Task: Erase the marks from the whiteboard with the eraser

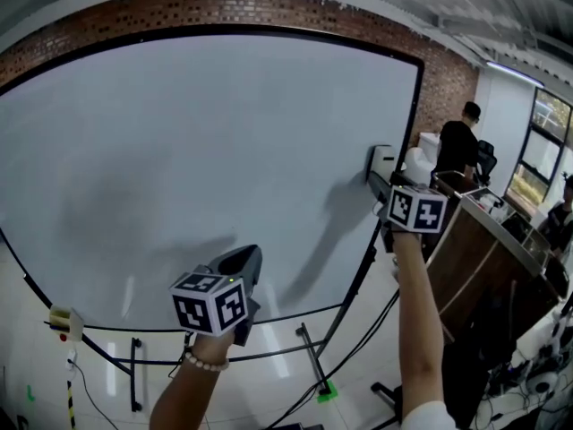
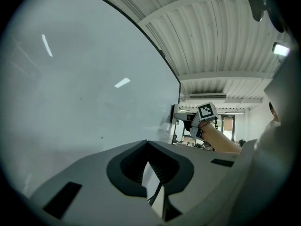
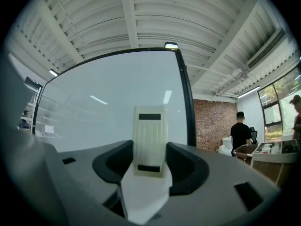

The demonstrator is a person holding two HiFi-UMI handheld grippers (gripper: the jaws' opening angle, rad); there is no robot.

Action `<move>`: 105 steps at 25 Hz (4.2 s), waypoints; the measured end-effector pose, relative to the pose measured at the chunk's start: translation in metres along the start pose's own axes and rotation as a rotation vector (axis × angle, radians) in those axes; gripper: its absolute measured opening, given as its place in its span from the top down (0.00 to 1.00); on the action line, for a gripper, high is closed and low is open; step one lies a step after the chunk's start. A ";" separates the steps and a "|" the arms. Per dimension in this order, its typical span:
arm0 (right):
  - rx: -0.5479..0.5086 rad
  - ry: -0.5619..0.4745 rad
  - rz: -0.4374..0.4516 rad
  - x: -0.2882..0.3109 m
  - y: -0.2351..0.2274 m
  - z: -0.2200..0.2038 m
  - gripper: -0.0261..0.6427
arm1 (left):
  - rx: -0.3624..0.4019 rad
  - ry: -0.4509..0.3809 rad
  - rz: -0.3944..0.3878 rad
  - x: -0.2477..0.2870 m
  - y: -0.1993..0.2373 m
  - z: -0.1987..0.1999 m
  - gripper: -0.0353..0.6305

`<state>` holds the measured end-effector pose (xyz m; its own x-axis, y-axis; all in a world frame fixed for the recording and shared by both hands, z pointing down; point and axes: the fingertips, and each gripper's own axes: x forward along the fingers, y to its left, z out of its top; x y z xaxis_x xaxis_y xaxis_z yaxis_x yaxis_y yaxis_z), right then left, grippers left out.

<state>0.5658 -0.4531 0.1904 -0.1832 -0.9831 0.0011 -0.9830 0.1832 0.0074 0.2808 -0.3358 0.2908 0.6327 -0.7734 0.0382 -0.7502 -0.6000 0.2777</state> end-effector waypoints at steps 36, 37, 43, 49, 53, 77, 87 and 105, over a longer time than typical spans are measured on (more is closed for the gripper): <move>-0.022 0.005 0.093 0.008 0.367 0.010 0.60 | -0.023 -0.071 0.110 -0.237 0.176 0.067 0.97; -0.017 0.006 0.100 0.008 0.378 0.009 0.60 | -0.029 -0.075 0.109 -0.244 0.181 0.068 0.97; -0.007 0.013 0.097 0.010 0.444 0.003 0.60 | -0.039 -0.061 0.102 -0.283 0.212 0.069 0.97; 0.017 0.023 0.095 0.010 0.508 0.003 0.60 | -0.043 -0.037 0.109 -0.336 0.243 0.070 0.97; 0.052 0.031 0.102 0.010 0.553 -0.003 0.60 | -0.040 -0.022 0.123 -0.371 0.266 0.069 0.97; -0.017 0.048 0.208 0.019 0.758 -0.022 0.60 | -0.113 -0.079 0.195 -0.433 0.377 0.083 0.97; -0.027 0.044 0.180 0.021 0.898 -0.030 0.59 | -0.089 -0.029 0.219 -0.531 0.455 0.086 0.97; -0.005 0.035 0.175 0.027 1.083 -0.031 0.59 | -0.107 0.009 0.203 -0.649 0.548 0.089 0.97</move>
<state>-0.5039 -0.2816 0.2297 -0.3515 -0.9354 0.0376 -0.9359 0.3520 0.0085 -0.5583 -0.1804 0.3321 0.4729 -0.8739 0.1126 -0.8380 -0.4066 0.3638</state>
